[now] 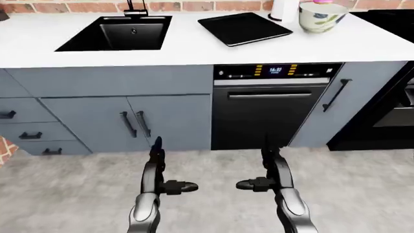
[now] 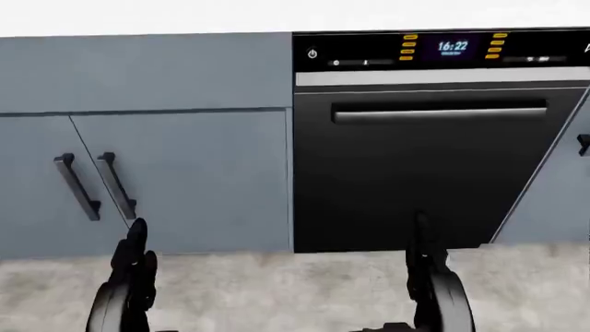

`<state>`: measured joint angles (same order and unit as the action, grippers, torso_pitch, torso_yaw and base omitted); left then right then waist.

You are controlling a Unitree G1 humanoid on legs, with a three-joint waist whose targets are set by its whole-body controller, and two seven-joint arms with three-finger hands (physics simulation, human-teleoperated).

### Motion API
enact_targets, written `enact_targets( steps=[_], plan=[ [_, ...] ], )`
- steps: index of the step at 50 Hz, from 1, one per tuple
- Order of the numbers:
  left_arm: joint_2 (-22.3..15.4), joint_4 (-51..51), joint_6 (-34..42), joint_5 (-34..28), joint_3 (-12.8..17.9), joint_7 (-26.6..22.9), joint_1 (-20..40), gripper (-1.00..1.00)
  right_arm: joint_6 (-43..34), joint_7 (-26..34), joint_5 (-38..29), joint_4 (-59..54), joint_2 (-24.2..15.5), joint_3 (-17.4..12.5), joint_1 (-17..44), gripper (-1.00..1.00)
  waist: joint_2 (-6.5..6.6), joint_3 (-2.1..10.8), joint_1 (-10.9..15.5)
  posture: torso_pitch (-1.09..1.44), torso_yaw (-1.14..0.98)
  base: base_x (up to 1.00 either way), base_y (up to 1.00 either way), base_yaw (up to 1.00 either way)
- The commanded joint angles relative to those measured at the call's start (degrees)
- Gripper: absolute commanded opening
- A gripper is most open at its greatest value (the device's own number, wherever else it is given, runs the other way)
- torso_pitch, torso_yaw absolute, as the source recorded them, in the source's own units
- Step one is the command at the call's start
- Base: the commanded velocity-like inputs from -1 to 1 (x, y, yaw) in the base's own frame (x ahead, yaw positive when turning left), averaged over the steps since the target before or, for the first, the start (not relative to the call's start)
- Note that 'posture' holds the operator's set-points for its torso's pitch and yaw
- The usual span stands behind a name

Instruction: Pick up the bowl with donut and place it on the tray. Pick up the cupcake and place it on the tray.

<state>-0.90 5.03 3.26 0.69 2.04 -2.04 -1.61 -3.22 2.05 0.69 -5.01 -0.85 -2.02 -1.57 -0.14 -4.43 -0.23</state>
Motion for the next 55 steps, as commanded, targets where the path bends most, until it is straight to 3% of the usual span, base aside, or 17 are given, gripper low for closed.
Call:
enact_targets(
  steps=[1, 3, 4, 5, 7, 8, 18, 31, 35, 36, 40, 44, 47, 50, 53, 54, 55],
  plan=[
    [-0.3, -4.7, -2.3, 0.4, 0.8, 0.9, 2.3, 1.00, 2.7, 0.1, 0.3, 5.5, -0.4, -0.3, 2.0, 1.00, -0.45, 0.05, -0.1, 0.00, 0.00, 0.00, 0.00, 0.00],
    [-0.3, -5.4, -1.9, 0.2, 0.7, 1.2, 2.1, 1.00, 2.9, 0.2, 0.2, 5.2, -0.4, -0.2, 2.3, 1.00, -0.06, 3.56, 0.4, 0.00, 0.00, 0.00, 0.00, 0.00],
    [-0.2, -6.0, -1.5, 0.4, 0.6, 1.1, 1.9, 1.00, 2.9, 0.1, 0.1, 5.6, -0.3, 0.0, 2.0, 1.00, -0.05, 2.99, 0.4, 0.00, 0.00, 0.00, 0.00, 0.00],
    [-0.3, -6.3, -1.4, 0.2, 0.6, 1.2, 1.9, 1.00, 2.9, 0.1, 0.0, 5.7, -0.2, 0.1, 2.0, 1.00, -0.33, 0.98, 0.3, 0.00, 0.00, 0.00, 0.00, 0.00],
    [-0.3, -7.4, -0.6, 0.3, 0.6, 1.2, 1.7, 1.00, 3.2, 0.1, 0.0, 5.0, -0.1, 0.1, 2.4, 1.00, -0.39, 3.96, 0.4, 0.00, 0.00, 0.00, 0.00, 0.00],
    [-0.3, -7.9, -0.3, 0.5, 0.7, 1.2, 1.7, 1.00, 3.6, 0.0, 0.0, 4.3, -0.1, 0.1, 2.8, 1.00, -0.36, 4.29, 0.4, 0.00, 0.00, 0.00, 0.00, 0.00],
    [-0.5, -10.9, 2.0, 0.2, 0.9, 1.3, 2.4, 1.00, 2.1, 0.0, 0.3, 6.8, -0.1, 0.4, 3.3, 1.00, -0.09, 4.92, 0.4, 0.00, 0.00, 0.00, 0.00, 0.00],
    [-4.1, -35.2, 29.8, 2.2, 5.5, 2.3, 12.4, 1.00, -16.0, 0.4, 2.6, 27.9, -1.0, -0.5, 7.1, 1.00, 0.07, 5.25, 0.4, 0.00, 0.00, 0.00, 0.00, 0.00],
    [-4.8, -38.4, 33.4, 3.3, 6.6, 2.2, 13.6, 1.00, -18.6, 0.7, 2.4, 31.6, -1.0, -0.1, 7.6, 1.00, 0.13, 5.06, 0.3, 0.00, 0.00, 0.00, 0.00, 0.00],
    [-4.8, -38.5, 33.5, 3.4, 6.6, 2.3, 13.6, 1.00, -18.7, 1.0, 2.3, 32.2, -1.0, 0.3, 7.5, 1.00, 0.59, 5.81, 0.3, 0.00, 0.00, 0.00, 0.13, 0.00],
    [-4.7, -38.9, 33.5, 3.6, 6.6, 2.2, 12.9, 1.00, -17.6, 2.1, 2.9, 32.3, -0.9, 0.2, 6.9, 1.00, -0.42, 3.93, -0.1, 0.00, 0.00, 0.00, 0.28, 0.00],
    [-4.2, -38.4, 31.8, 3.7, 6.5, 2.1, 10.9, 1.00, -17.3, 2.7, 3.4, 31.9, -0.8, 0.0, 6.7, 1.00, -1.98, 4.18, -0.4, 0.00, 0.00, 0.00, 0.58, 0.00],
    [-4.0, -38.1, 31.2, 3.9, 6.7, 2.1, 10.4, 1.00, -16.8, 2.9, 3.7, 32.0, -0.7, -0.1, 6.0, 1.00, -1.01, 3.21, -0.8, 0.00, 0.00, 0.00, 0.67, 0.00],
    [-3.9, -37.9, 31.1, 3.8, 6.5, 2.2, 10.5, 1.00, -16.5, 3.0, 3.9, 32.6, -0.6, 0.0, 5.0, 1.00, 1.46, 3.08, -1.1, 0.00, 0.00, 0.00, 0.71, 0.00],
    [-3.6, -36.7, 29.7, 3.3, 5.7, 2.2, 10.1, 1.00, -16.3, 2.9, 4.0, 32.9, -0.4, 0.2, 4.4, 1.00, 6.53, 4.93, -1.3, 0.00, 0.00, 0.00, 0.72, 0.00],
    [-3.5, -36.5, 29.5, 3.3, 5.7, 2.2, 10.1, 1.00, -16.4, 2.9, 3.9, 33.1, -0.3, 0.6, 4.2, 1.00, 4.72, 3.76, -0.2, 0.00, 0.00, 0.00, 0.72, 0.00],
    [-3.4, -36.2, 29.2, 3.1, 5.5, 2.3, 10.0, 1.00, -16.3, 2.9, 3.9, 33.2, -0.2, 0.9, 4.1, 1.00, 4.53, 3.07, -0.8, 0.00, 0.00, 0.00, 0.73, 0.00]
  ],
)
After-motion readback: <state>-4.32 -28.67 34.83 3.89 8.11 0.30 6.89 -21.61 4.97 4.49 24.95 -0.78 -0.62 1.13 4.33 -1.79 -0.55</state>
